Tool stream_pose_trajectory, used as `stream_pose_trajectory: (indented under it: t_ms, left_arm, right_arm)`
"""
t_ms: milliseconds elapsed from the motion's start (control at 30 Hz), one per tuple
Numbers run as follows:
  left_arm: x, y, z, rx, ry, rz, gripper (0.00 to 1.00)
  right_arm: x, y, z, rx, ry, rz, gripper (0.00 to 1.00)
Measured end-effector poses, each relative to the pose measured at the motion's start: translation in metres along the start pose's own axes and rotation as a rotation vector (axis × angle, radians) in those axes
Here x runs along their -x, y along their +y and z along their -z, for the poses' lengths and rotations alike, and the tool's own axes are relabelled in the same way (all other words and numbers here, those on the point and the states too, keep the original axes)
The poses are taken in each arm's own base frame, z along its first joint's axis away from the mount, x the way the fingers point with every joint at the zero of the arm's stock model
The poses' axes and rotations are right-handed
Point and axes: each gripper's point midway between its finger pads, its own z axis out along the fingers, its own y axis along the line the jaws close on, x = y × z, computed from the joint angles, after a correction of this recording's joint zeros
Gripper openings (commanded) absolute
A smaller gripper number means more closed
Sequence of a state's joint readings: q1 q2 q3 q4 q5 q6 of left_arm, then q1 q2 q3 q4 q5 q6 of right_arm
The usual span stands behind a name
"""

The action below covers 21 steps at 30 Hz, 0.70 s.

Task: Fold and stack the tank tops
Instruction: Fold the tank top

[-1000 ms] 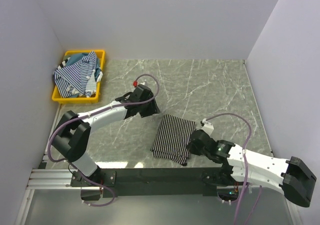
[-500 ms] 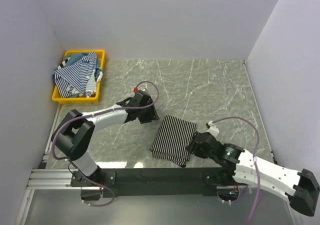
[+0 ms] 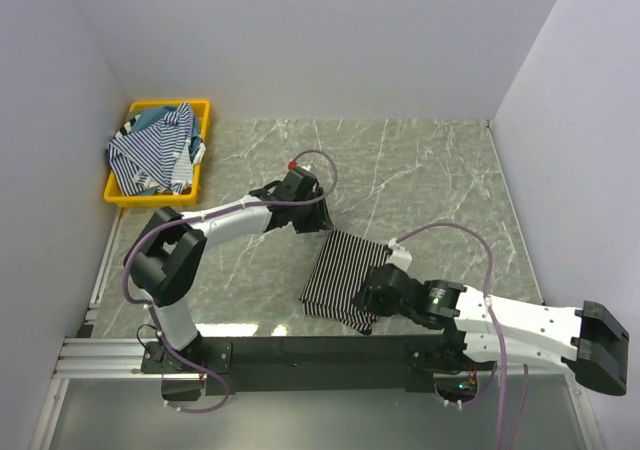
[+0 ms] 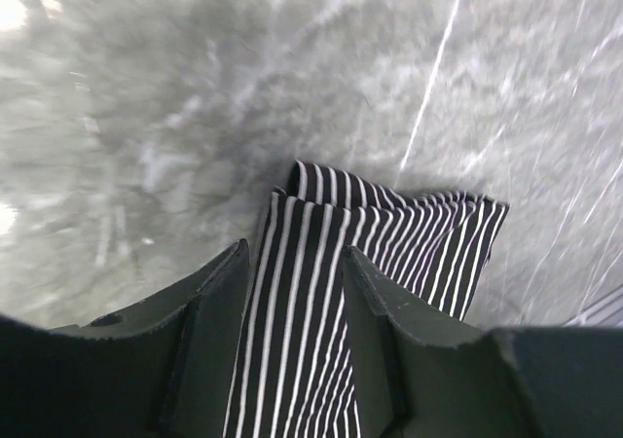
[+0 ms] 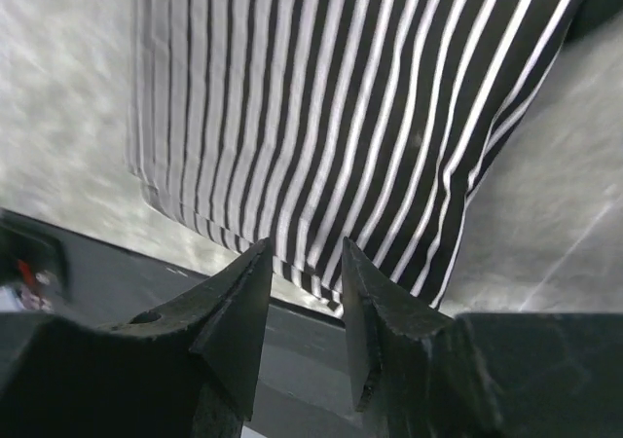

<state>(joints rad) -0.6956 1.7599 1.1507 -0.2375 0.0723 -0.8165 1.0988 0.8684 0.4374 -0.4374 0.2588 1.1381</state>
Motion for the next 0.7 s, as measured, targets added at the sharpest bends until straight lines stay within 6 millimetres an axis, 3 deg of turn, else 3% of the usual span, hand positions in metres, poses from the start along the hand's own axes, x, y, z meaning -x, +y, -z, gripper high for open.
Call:
stream_pose_trajectory:
  t_ms: [200,400,700]
  left_arm:
    - [-0.026,-0.01,-0.015,-0.013,0.076,-0.053,0.48]
    - [-0.044,-0.001,-0.029,0.018,0.125,-0.06,0.49]
    - [-0.037,0.007,-0.033,0.061,0.09,-0.01,0.51]
  right_arm:
    - [-0.037,-0.027,-0.016,-0.023,0.063,-0.057,0.42]
    - [-0.04,-0.027,-0.014,0.032,0.052,-0.165,0.43]
    - [-0.031,-0.033,-0.003,0.034,0.014,-0.229,0.49]
